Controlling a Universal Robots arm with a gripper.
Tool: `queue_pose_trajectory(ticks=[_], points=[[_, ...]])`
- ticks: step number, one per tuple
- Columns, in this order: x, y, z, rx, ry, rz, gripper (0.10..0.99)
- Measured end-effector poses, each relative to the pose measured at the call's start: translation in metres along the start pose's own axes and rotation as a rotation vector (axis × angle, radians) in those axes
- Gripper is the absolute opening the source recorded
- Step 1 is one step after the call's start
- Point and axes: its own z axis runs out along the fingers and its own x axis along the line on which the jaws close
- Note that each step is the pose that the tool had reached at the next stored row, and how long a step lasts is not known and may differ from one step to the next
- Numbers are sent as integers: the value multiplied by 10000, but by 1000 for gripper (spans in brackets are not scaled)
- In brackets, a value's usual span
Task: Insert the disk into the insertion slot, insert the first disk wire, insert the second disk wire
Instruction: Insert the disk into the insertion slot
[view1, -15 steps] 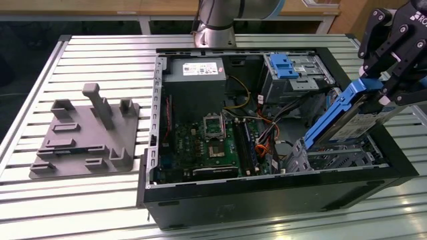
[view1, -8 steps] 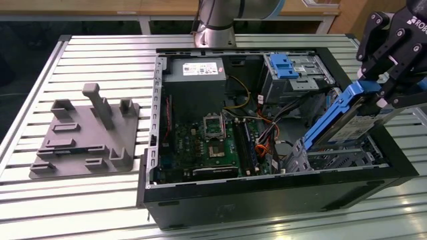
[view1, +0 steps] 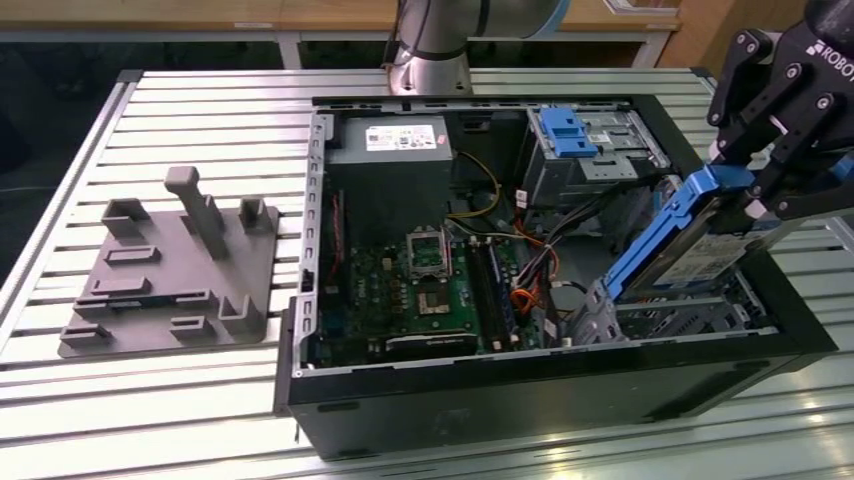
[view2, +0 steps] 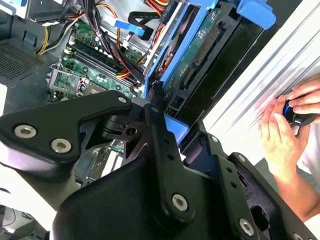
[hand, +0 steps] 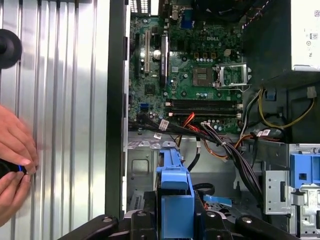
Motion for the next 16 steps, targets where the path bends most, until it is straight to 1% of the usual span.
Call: queue_pose_trajectory(ticks=[3,8,11,16], points=[[0,-1,4,-5,1,24,365],[-3,-2,1,-149,-3,90,365],[-12,-1,-13,-208,0,133,365],[-22,-1,-14,-243,-3,213,365]])
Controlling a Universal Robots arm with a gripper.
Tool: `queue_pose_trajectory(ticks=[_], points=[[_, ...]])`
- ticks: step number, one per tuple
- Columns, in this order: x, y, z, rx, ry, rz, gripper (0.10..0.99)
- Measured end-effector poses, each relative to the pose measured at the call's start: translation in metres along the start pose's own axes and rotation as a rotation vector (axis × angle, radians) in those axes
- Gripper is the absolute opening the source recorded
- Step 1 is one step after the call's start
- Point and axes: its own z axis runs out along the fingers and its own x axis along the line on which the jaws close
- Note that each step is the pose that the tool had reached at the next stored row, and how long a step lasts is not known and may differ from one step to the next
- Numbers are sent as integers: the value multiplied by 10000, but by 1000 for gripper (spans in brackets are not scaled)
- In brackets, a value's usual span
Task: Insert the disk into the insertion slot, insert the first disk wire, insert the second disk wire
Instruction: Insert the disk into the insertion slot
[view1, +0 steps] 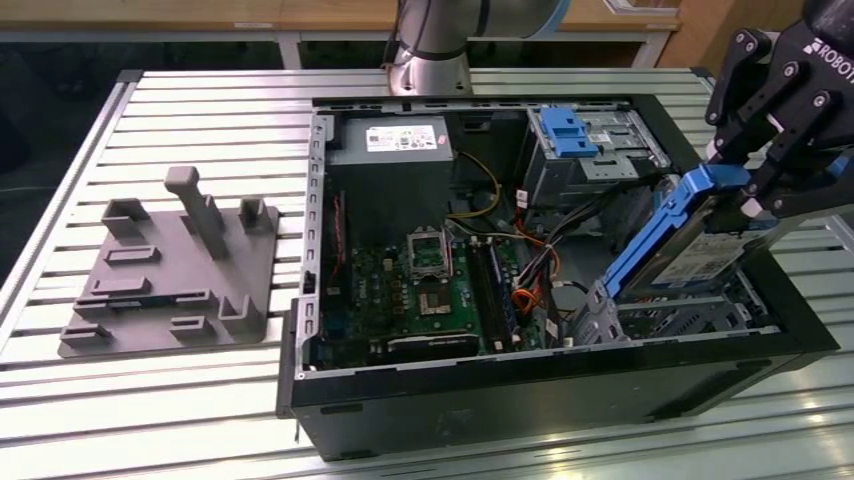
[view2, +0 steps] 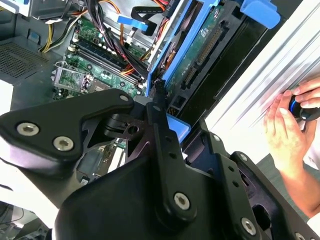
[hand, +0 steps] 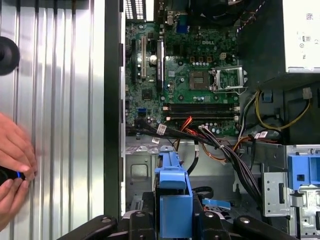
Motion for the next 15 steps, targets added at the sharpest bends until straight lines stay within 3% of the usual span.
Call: queue_pose_trajectory(ticks=[15], points=[[10,-30,236,1,-2,43,365]])
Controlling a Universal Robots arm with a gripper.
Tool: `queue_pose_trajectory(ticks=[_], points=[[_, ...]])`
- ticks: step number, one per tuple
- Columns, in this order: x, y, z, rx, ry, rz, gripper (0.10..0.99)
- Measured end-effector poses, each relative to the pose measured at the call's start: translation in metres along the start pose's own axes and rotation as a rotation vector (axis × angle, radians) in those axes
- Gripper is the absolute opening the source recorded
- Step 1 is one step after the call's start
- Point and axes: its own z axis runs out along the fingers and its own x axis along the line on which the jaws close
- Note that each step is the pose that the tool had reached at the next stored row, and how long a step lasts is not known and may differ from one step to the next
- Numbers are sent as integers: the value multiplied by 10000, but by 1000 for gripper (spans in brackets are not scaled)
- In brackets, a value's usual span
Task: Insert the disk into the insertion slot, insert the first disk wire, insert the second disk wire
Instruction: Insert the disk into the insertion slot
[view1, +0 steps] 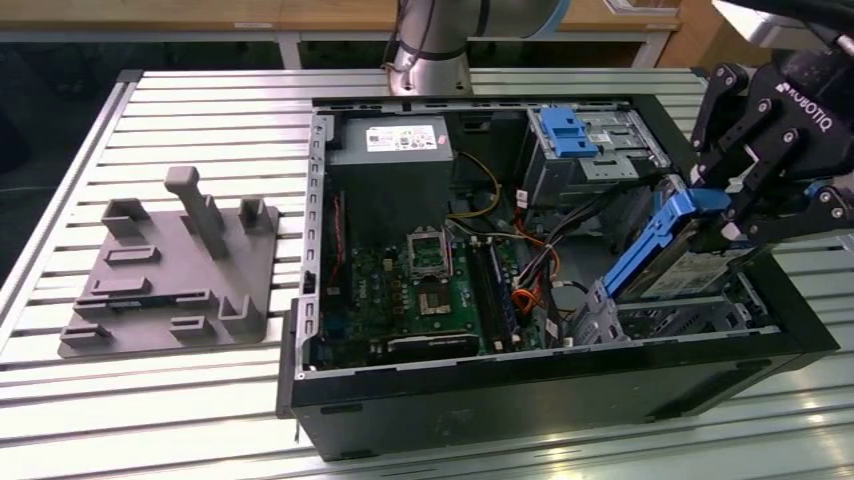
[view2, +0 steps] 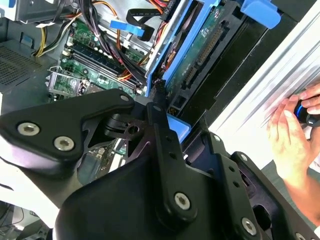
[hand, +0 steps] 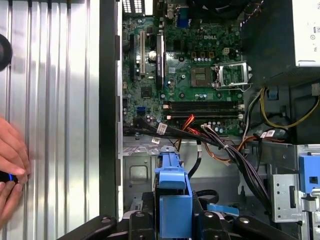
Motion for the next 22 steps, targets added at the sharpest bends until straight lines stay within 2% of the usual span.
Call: queue_pose_trajectory(ticks=[12,15,18,19,20,22], points=[[11,-37,215,0,3,4,365],[15,-42,287,1,0,2,365],[15,-43,301,1,3,5,373],[16,-44,303,0,4,6,431],[16,-44,304,1,3,7,431],[16,-43,305,0,0,7,549]])
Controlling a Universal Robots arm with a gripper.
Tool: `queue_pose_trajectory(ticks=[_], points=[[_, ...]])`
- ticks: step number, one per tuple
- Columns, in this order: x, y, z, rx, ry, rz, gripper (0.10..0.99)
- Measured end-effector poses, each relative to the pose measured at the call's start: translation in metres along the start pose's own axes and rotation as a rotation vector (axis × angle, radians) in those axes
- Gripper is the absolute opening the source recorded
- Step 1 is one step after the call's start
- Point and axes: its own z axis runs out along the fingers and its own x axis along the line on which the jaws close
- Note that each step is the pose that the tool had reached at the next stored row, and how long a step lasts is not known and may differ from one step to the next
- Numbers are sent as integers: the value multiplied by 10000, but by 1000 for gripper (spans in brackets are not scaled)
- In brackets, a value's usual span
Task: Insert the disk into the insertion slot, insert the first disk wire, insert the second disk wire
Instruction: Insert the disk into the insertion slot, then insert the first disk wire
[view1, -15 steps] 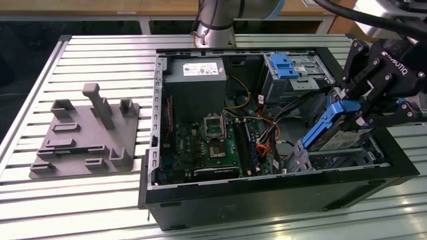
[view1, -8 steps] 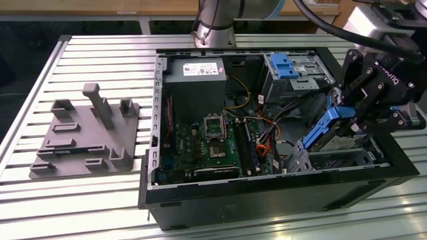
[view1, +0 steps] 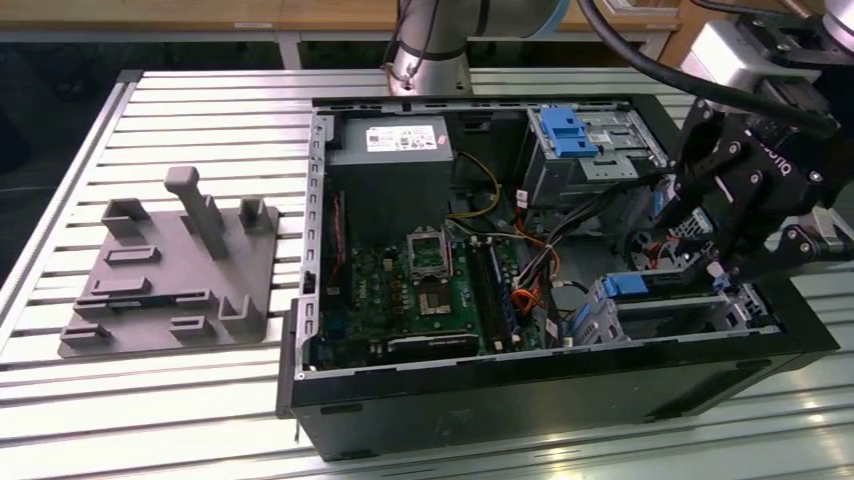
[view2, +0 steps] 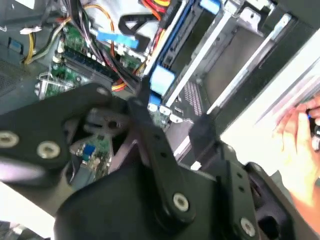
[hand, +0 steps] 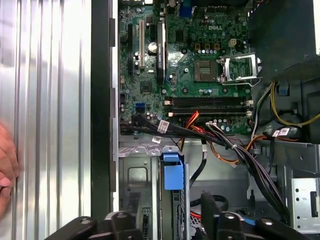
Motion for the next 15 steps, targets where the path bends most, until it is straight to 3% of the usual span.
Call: queue_pose_trajectory(ticks=[1,2,15], points=[[0,0,0,0,0,0,549],[0,0,0,0,2,0,616],[0,4,0,0,4,0,616]])
